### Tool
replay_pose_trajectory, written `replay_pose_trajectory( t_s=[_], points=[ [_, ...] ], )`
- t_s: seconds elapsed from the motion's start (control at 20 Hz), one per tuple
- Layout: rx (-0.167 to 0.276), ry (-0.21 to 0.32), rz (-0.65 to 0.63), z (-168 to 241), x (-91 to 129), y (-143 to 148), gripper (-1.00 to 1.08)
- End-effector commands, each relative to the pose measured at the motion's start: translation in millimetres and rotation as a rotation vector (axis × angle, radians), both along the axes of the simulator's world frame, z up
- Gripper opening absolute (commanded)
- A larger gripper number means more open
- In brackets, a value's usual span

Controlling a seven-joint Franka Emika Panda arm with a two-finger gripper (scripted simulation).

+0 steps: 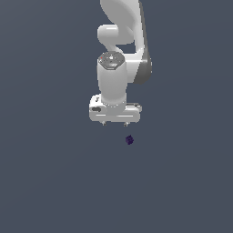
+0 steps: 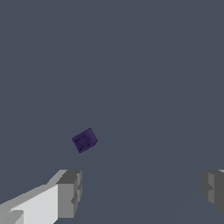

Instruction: Pick up the object and move it to a goal position.

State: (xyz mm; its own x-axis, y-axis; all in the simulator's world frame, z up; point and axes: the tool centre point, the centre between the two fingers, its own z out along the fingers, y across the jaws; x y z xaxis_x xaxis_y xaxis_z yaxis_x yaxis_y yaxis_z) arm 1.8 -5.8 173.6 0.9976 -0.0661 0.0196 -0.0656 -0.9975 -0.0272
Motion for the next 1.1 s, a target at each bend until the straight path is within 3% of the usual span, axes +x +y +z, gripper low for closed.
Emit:
replay_pose_trajectory(
  t_s=[0.0,1.05],
  points=[
    [-0.001,0.000,0.013,-2.4,0.3,2.2,1.00],
    [-0.031,0.014,0.480,-95.8,0.5,71.8,1.00]
  ],
)
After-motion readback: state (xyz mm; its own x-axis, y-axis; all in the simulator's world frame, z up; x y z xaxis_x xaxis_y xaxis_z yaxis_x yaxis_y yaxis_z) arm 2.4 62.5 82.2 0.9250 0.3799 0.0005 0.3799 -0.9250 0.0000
